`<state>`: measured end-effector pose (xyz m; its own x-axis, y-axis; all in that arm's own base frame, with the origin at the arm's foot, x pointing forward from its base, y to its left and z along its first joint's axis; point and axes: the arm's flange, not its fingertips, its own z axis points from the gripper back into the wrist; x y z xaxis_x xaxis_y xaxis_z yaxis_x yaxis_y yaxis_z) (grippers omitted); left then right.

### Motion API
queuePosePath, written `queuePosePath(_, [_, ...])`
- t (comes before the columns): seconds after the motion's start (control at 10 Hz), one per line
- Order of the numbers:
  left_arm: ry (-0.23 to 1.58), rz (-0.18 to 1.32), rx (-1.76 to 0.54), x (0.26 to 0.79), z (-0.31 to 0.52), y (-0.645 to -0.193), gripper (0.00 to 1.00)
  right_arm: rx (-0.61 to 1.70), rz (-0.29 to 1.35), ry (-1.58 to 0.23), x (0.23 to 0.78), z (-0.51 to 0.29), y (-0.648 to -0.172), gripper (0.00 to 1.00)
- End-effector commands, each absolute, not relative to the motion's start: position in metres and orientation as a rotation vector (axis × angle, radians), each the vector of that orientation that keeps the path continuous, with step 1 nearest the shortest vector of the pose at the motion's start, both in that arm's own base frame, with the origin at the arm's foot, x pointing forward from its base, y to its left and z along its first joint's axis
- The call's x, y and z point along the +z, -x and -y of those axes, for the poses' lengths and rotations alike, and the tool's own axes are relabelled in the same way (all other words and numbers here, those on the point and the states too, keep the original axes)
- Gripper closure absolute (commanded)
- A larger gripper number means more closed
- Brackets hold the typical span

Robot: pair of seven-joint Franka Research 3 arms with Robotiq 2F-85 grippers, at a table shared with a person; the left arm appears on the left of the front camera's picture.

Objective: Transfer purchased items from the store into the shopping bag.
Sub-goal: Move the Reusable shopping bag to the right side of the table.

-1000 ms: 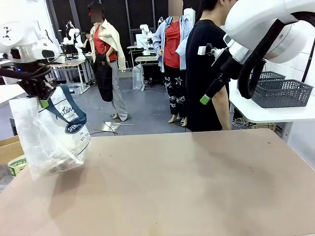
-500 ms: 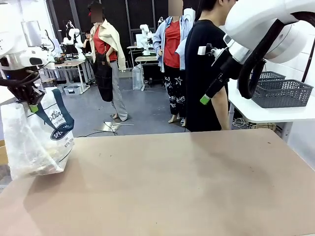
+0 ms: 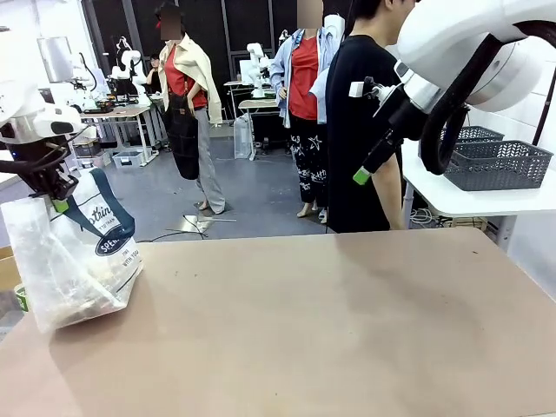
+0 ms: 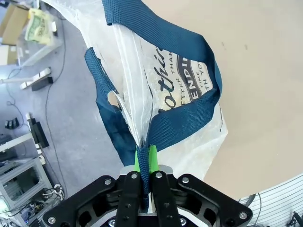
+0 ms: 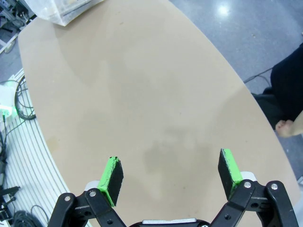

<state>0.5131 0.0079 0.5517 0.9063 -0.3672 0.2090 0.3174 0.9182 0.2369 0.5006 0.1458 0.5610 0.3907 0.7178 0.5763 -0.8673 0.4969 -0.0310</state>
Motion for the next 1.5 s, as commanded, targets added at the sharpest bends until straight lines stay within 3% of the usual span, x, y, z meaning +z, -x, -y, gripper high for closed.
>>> queuePosePath(0.0, [-0.227,0.288,-0.393,0.5518,-0.0131,-0.503,1.0,1.016,0.564,-0.29,0.5603,-0.1464,-0.5004,0.0])
queuePosePath(0.7, [-0.199,0.255,-0.372,0.5447,-0.0053,-0.5063,1.0,1.016,0.564,-0.29,0.5603,-0.1464,-0.5004,0.0])
queuePosePath(0.8, [-0.194,0.252,-0.377,0.5445,-0.0046,-0.5062,0.86,1.016,0.564,-0.29,0.5603,-0.1464,-0.5004,0.0])
queuePosePath(1.2, [-0.191,0.267,-0.389,0.5523,-0.0056,-0.5032,0.06,1.016,0.564,-0.29,0.5603,-0.1464,-0.5004,0.0])
queuePosePath(1.4, [-0.192,0.271,-0.387,0.5543,-0.0061,-0.5012,0.0,1.016,0.564,-0.29,0.5603,-0.1464,-0.5004,0.0])
